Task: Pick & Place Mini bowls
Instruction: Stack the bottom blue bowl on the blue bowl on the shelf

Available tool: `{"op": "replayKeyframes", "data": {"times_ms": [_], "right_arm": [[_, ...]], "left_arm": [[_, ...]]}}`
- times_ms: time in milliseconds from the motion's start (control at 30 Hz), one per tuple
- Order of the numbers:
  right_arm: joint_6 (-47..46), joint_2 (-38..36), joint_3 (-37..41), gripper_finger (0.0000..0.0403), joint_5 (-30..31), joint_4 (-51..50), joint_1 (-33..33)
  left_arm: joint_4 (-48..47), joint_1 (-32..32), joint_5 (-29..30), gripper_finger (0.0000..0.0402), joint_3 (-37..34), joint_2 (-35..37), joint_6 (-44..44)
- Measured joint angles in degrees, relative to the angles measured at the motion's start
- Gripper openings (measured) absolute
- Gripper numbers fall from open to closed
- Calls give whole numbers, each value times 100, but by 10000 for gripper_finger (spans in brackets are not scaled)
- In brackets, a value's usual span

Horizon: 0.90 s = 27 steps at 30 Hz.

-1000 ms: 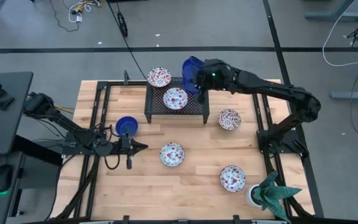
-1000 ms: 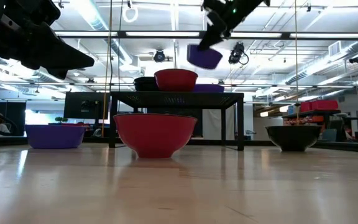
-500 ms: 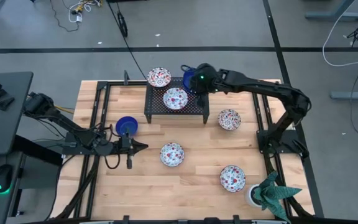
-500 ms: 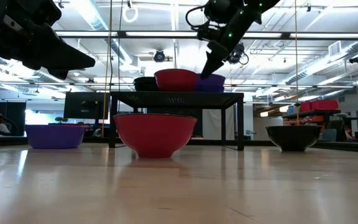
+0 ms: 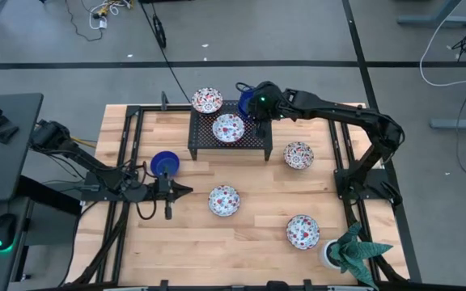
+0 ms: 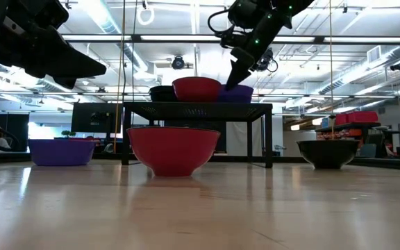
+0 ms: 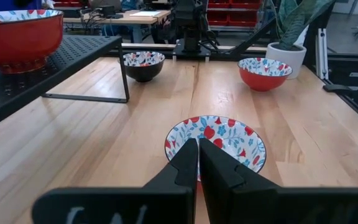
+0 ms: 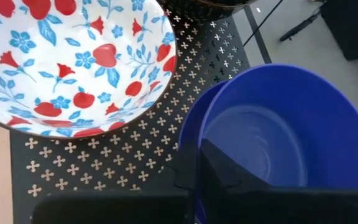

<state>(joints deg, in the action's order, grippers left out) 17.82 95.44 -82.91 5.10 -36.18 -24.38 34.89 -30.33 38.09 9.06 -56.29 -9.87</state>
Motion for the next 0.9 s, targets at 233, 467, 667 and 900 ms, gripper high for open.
{"op": "replayKeyframes", "data": {"times_ms": [233, 467, 667, 900], "right_arm": [[-68, 0, 0, 25, 0, -46, 2], [-69, 0, 3, 47, 2, -41, 0], [-68, 0, 4, 69, 194, -33, -2], [-179, 0, 4, 101, 197, -17, -107]], "left_arm": [[0, 0, 1, 21, -2, 0, 0], [0, 0, 0, 21, -1, 0, 0], [0, 0, 0, 21, -2, 0, 0], [0, 0, 0, 21, -2, 0, -2]]}}
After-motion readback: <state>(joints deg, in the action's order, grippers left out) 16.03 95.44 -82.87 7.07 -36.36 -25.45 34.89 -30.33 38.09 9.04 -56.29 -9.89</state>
